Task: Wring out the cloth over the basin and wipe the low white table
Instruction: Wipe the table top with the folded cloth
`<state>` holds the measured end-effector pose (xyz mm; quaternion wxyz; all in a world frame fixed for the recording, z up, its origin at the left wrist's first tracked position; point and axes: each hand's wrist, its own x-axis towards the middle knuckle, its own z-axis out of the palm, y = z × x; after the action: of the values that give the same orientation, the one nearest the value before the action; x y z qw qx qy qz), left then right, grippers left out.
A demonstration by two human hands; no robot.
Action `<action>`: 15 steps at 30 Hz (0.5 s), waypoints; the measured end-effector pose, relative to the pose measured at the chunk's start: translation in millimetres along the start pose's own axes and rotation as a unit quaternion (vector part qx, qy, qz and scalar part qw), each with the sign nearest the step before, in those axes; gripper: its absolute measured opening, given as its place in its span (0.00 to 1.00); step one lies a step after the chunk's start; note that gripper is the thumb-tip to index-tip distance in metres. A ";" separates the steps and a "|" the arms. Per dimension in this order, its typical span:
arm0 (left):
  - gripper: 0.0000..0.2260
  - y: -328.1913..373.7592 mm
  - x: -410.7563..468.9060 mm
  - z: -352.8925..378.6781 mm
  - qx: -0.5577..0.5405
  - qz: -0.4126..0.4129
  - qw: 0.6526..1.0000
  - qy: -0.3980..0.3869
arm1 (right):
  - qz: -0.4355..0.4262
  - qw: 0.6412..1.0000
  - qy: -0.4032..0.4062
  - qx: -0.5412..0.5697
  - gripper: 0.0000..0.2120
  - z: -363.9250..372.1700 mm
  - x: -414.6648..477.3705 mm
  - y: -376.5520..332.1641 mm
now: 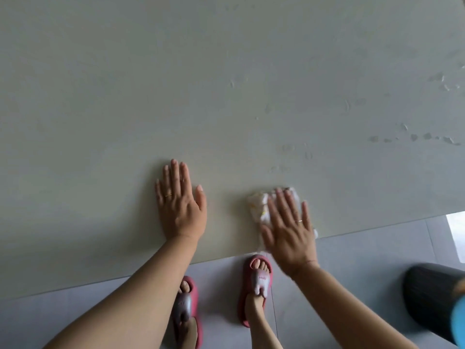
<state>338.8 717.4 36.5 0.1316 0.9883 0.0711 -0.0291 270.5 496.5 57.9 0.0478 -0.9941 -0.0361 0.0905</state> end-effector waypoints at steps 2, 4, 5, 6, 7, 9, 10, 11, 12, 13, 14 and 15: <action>0.27 1.6 -0.5 1.1 0.005 -0.006 1.000 0.009 | 0.074 0.997 -0.020 0.002 0.30 -3.4 3.2 18.8; 0.27 3.2 -0.5 2.0 0.010 -0.008 1.000 0.017 | 0.167 0.986 -0.018 0.023 0.31 -0.9 6.8 9.8; 0.27 3.5 -0.6 2.2 0.012 -0.009 1.000 0.018 | 0.208 0.977 -0.012 0.038 0.31 1.2 9.7 -4.9; 0.27 3.8 -0.8 2.1 0.012 -0.009 1.000 0.017 | 0.226 0.973 -0.008 0.049 0.31 2.7 12.1 -22.6; 0.27 4.0 -0.9 1.6 0.013 -0.010 1.000 0.016 | 0.214 0.975 -0.003 0.056 0.31 3.9 13.9 -41.7; 0.27 4.3 -1.3 0.6 0.013 -0.012 1.000 0.013 | 0.117 0.992 -0.007 0.051 0.29 4.4 11.9 -72.9; 0.27 4.1 -1.5 0.3 0.012 -0.012 1.000 0.010 | 0.055 0.997 -0.015 0.042 0.28 3.9 9.4 -78.0; 0.28 3.7 -1.5 0.0 0.013 -0.011 1.000 0.010 | -0.003 0.999 -0.020 0.036 0.28 3.3 8.7 -73.3; 0.28 3.2 -1.2 0.1 0.015 -0.010 1.000 0.012 | -0.055 0.998 -0.022 0.035 0.28 2.3 10.6 -60.4; 0.28 2.7 -1.1 0.7 0.018 -0.009 1.000 0.013 | -0.094 0.995 -0.021 0.029 0.27 1.6 14.1 -42.5; 0.28 2.3 -1.2 1.4 0.019 -0.010 1.000 0.015 | -0.108 0.994 -0.016 0.018 0.28 0.0 18.6 -22.1; 0.28 2.1 -1.4 2.1 0.020 -0.011 1.000 0.017 | -0.087 0.996 -0.005 0.007 0.28 -2.6 24.8 -0.9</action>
<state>337.7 714.7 35.1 0.1106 0.9902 0.0834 -0.0154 295.2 499.1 56.2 0.0618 -0.9864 -0.1219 0.0915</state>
